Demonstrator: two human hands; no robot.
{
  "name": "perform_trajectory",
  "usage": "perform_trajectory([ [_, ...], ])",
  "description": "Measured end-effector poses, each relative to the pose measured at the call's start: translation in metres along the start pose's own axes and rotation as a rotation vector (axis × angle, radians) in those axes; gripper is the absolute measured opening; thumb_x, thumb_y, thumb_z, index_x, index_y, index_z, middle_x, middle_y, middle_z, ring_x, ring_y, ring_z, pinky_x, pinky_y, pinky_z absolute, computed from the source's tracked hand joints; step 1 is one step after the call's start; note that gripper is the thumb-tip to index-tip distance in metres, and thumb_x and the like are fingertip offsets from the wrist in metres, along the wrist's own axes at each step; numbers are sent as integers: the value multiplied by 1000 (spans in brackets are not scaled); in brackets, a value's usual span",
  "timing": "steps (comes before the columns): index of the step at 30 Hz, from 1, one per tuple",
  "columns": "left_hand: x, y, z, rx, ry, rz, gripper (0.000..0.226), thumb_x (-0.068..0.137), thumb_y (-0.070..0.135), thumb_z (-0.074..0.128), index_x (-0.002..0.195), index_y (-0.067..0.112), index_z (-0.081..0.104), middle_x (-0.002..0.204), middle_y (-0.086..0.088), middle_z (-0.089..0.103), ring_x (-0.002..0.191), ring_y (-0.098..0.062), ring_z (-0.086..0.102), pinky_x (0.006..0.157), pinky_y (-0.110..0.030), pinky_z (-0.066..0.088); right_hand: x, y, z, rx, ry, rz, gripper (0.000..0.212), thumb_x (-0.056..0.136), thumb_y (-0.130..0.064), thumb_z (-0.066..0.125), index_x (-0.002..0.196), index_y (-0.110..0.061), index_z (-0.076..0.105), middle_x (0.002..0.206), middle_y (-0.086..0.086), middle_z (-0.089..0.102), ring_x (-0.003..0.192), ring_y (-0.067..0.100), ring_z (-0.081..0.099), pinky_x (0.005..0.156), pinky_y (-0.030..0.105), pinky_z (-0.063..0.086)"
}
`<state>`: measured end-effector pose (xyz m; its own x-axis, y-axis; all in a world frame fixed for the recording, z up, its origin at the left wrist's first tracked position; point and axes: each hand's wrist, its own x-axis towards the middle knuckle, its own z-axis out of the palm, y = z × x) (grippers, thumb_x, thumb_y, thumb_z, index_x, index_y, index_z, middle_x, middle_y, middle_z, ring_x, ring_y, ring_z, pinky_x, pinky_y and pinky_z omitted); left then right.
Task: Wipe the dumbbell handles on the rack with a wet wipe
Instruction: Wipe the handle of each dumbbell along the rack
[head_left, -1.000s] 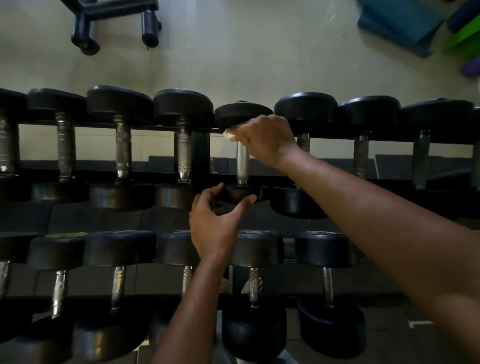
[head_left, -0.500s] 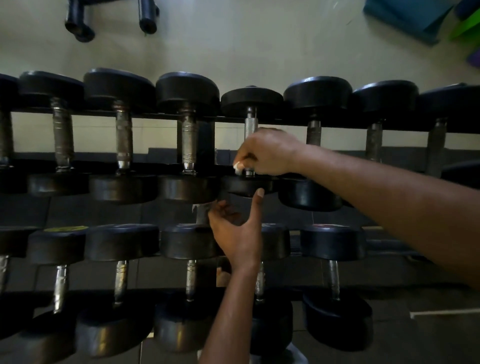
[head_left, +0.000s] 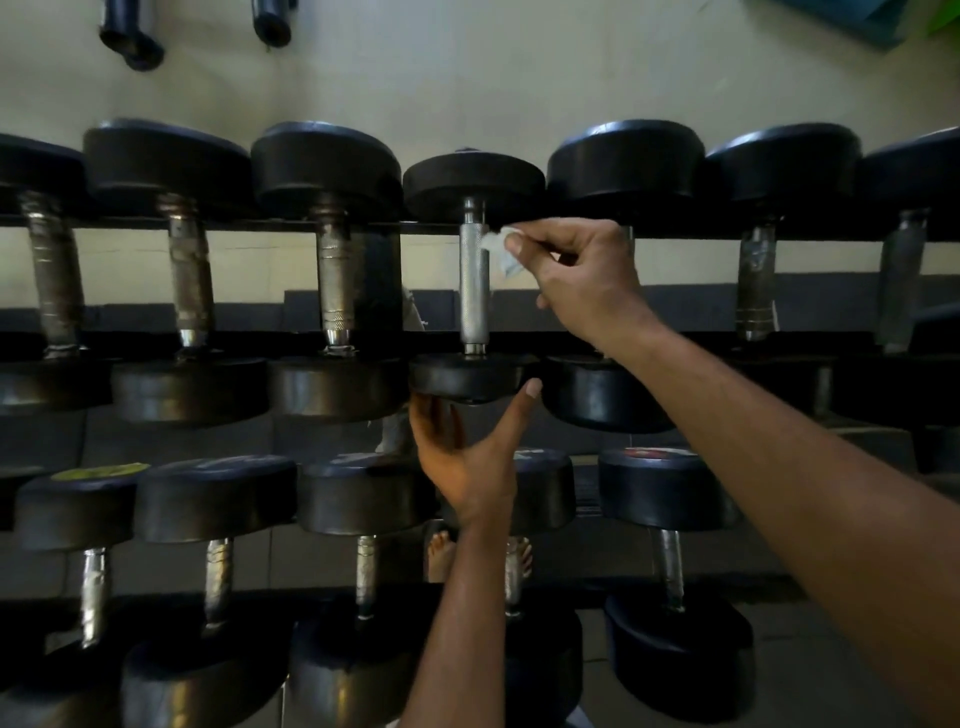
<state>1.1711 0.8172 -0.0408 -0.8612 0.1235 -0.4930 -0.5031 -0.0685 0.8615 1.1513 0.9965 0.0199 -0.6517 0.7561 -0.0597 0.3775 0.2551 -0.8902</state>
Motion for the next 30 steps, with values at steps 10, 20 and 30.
perform_trajectory([
  [10,31,4,-15,-229,-127,-259,77,41,35,105,107,12,74,103,-6,80,104,-26,74,92,-42,61,3,16,13,-97,69,-97,24,102,-32,74,121,-20,81,111,-12,80,78,-7,69,72,14,54],
  [20,-11,48,-26,152,-88,-379,73,88,79,66,105,9,79,102,-17,81,94,-33,80,85,-45,66,8,4,36,-37,239,-28,25,99,-40,75,116,-24,82,107,-13,81,88,4,76,75,37,66],
  [30,15,123,-24,956,-247,244,52,64,54,101,95,27,68,84,13,71,76,12,65,60,-8,51,15,-10,40,-117,184,62,17,90,-42,84,97,-27,82,91,-18,75,88,1,70,82,31,59],
])
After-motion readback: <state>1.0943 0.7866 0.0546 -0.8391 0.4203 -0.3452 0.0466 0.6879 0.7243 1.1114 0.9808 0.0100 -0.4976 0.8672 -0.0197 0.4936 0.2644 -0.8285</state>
